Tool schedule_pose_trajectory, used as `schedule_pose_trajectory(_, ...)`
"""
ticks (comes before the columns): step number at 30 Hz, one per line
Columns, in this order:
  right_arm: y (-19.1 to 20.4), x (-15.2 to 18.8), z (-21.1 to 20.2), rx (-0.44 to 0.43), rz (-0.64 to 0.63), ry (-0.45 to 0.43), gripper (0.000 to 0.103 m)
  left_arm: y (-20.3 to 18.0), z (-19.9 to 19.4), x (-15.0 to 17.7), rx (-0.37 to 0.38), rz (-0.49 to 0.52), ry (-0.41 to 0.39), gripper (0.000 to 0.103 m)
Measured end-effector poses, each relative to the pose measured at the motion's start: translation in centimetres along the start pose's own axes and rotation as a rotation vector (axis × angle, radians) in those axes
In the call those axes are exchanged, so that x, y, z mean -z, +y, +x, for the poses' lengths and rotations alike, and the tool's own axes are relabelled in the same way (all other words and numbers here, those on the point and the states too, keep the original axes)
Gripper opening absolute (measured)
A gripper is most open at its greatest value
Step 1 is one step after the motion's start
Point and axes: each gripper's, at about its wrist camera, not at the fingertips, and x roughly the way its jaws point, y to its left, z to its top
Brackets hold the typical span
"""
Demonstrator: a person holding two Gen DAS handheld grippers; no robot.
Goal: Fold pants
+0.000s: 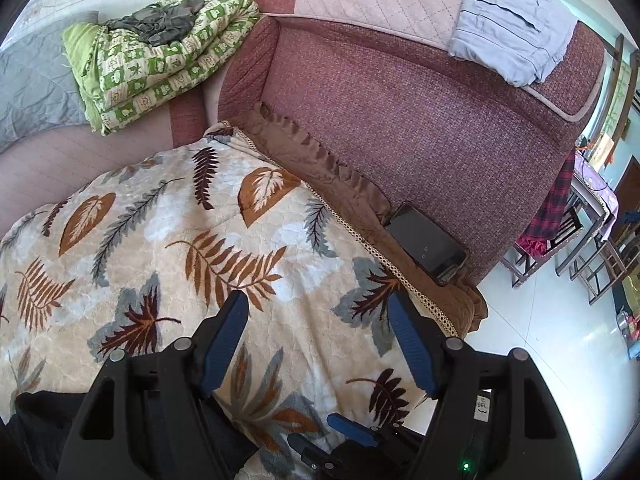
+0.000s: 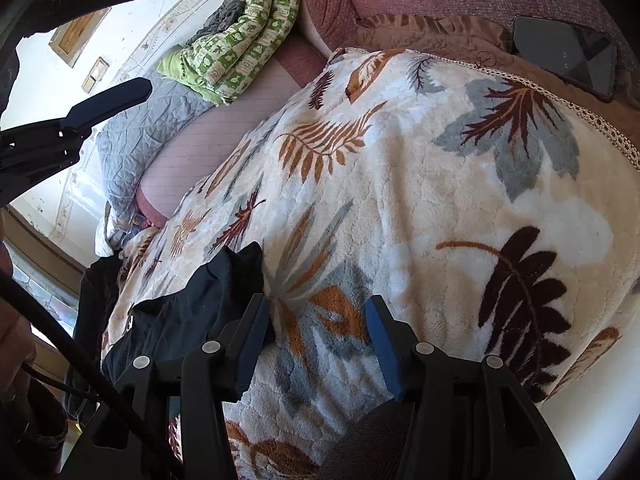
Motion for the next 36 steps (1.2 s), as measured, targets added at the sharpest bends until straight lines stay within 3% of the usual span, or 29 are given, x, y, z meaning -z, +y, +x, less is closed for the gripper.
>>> schedule_pose_trajectory(7, 0.1, -0.4, 0.6, 0.058, 0.018, 0.005, 0.056, 1.9, 0.6, -0.2, 0.070, 0.000, 0.006, 0.072)
schedule_pose_trajectory(12, 1.8, -0.3, 1.5, 0.132, -0.043, 0.023, 0.056, 4.2, 0.1, 0.1, 0.085, -0.039, 0.001, 0.072)
schedule_pose_trajectory(21, 2.2, 0.4, 2.4, 0.211, -0.089, 0.066, 0.057, 8.7, -2.8, 1.6, 0.018, -0.142, -0.028, 0.073)
schedule_pose_trajectory(36, 3.1, 0.7, 2.8, 0.269, -0.127, 0.082, 0.059, 10.3, -4.1, 2.4, -0.024, -0.155, -0.055, 0.075)
